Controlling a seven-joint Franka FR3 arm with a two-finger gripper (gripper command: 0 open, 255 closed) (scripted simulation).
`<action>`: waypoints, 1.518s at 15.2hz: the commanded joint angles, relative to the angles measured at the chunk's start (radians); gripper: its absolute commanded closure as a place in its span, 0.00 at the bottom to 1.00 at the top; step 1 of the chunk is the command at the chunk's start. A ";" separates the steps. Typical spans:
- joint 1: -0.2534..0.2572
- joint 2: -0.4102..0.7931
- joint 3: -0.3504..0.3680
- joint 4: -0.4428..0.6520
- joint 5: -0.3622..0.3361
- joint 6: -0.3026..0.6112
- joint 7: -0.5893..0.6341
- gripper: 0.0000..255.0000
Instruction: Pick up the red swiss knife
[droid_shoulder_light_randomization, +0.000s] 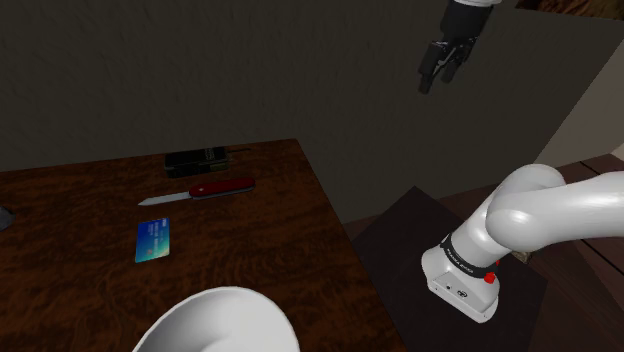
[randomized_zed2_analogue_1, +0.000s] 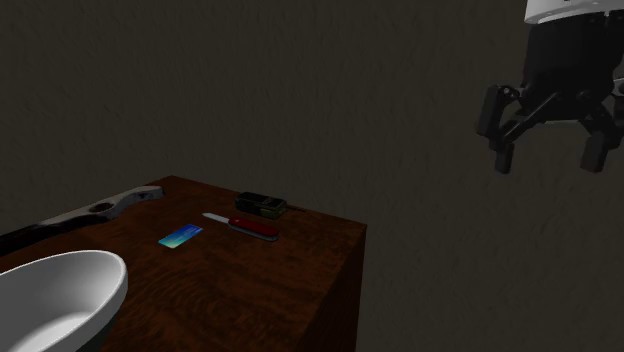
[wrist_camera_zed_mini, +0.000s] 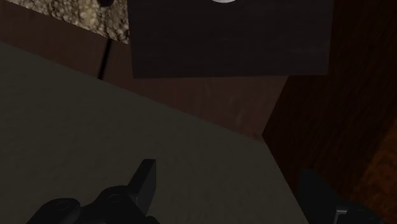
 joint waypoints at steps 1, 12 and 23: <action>0.000 0.000 0.000 0.000 0.000 0.000 0.000 0.00; 0.103 0.314 0.085 0.099 0.046 0.213 -0.080 0.00; 0.192 0.638 0.188 0.292 0.040 0.342 -0.147 0.00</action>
